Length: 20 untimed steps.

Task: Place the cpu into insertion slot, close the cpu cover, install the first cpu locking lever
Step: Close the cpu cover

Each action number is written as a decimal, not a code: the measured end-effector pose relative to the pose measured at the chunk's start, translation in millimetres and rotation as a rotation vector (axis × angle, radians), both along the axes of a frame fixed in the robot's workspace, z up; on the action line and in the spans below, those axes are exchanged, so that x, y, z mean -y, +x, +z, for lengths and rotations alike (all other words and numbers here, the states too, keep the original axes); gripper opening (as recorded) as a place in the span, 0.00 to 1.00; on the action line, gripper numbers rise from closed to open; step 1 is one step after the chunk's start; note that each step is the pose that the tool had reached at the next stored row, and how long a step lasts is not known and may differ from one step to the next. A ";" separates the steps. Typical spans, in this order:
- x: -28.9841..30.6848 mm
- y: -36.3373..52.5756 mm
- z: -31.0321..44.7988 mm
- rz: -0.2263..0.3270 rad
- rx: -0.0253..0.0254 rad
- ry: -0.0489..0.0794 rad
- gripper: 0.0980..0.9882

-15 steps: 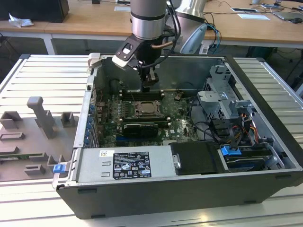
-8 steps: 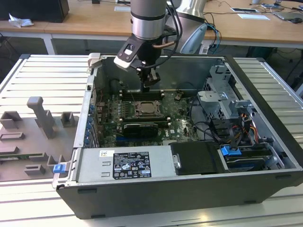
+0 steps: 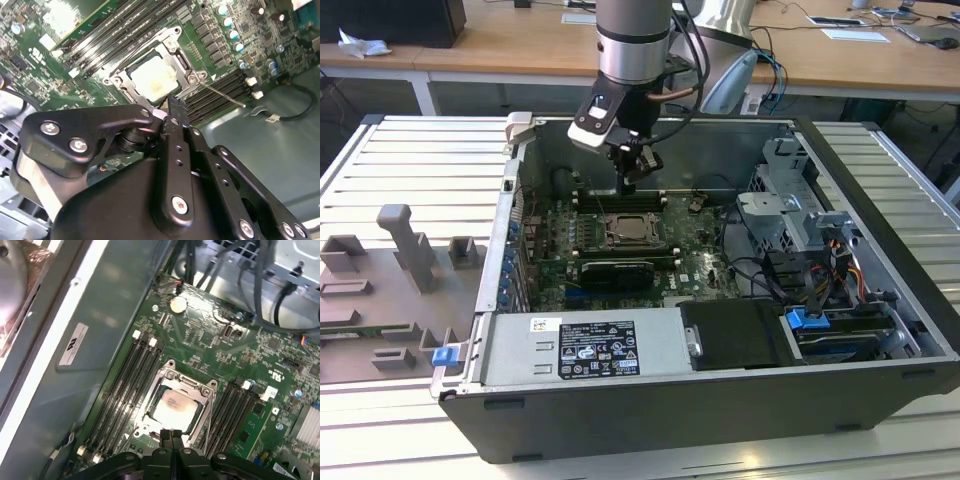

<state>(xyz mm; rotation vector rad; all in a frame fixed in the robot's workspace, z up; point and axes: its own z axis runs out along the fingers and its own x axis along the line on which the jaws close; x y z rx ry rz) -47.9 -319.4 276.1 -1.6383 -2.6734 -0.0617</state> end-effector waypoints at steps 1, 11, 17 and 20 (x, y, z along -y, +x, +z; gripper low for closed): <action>0.0 0.0 0.0 0.011 0.0000 0.000 0.01; 0.0 0.0 -0.1 0.238 -0.0001 -0.002 0.01; -0.2 0.0 -0.5 0.347 0.0001 -0.002 0.01; -0.7 0.0 -0.6 0.385 0.0000 -0.002 0.01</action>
